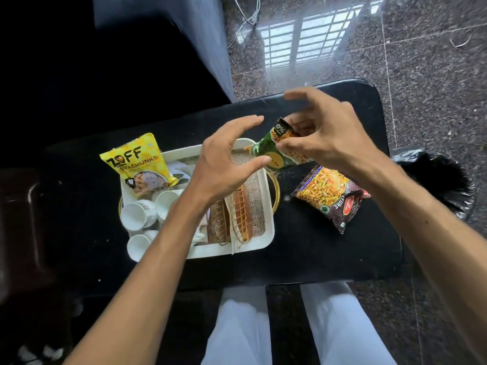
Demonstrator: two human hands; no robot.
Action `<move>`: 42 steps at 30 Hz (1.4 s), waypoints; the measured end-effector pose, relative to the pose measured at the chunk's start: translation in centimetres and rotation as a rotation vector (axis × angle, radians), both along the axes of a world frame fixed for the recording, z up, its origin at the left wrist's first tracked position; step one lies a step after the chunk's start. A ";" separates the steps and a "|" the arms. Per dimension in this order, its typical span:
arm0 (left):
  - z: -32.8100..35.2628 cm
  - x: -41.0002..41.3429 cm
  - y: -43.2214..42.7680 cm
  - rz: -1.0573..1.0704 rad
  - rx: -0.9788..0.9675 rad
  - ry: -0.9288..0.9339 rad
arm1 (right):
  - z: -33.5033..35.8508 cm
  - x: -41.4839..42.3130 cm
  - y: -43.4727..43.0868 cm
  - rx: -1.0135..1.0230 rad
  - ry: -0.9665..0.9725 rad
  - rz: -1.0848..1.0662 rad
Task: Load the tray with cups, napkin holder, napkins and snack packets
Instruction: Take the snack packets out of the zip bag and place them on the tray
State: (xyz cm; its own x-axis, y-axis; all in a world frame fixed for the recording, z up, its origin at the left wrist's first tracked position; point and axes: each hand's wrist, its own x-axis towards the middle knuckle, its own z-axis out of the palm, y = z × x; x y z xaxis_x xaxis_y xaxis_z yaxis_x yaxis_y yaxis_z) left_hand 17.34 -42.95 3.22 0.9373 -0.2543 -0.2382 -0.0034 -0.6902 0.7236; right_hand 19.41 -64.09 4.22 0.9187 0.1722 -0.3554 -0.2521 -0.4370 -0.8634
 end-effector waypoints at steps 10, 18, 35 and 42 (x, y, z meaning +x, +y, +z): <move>0.7 0.0 6.0 0.086 -0.105 -0.050 | 2.1 0.4 6.4 0.084 -0.170 0.015; -1.4 -1.4 11.0 0.519 -0.268 0.033 | -2.0 -2.3 13.6 0.044 0.094 -0.123; -4.6 -0.9 14.0 0.708 -0.196 0.235 | -6.7 -1.4 20.9 -0.260 0.128 -0.026; -4.6 -0.8 14.0 0.697 -0.160 0.289 | -7.9 -0.7 21.1 -0.323 0.141 -0.005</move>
State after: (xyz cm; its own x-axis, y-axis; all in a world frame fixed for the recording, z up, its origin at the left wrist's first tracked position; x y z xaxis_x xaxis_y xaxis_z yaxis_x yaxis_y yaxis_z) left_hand 16.55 -28.95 -1.38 0.7996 0.3204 -0.5079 0.5982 -0.3501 0.7209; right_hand 18.70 -43.04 -3.65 0.8574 0.0262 -0.5139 -0.3615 -0.6801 -0.6378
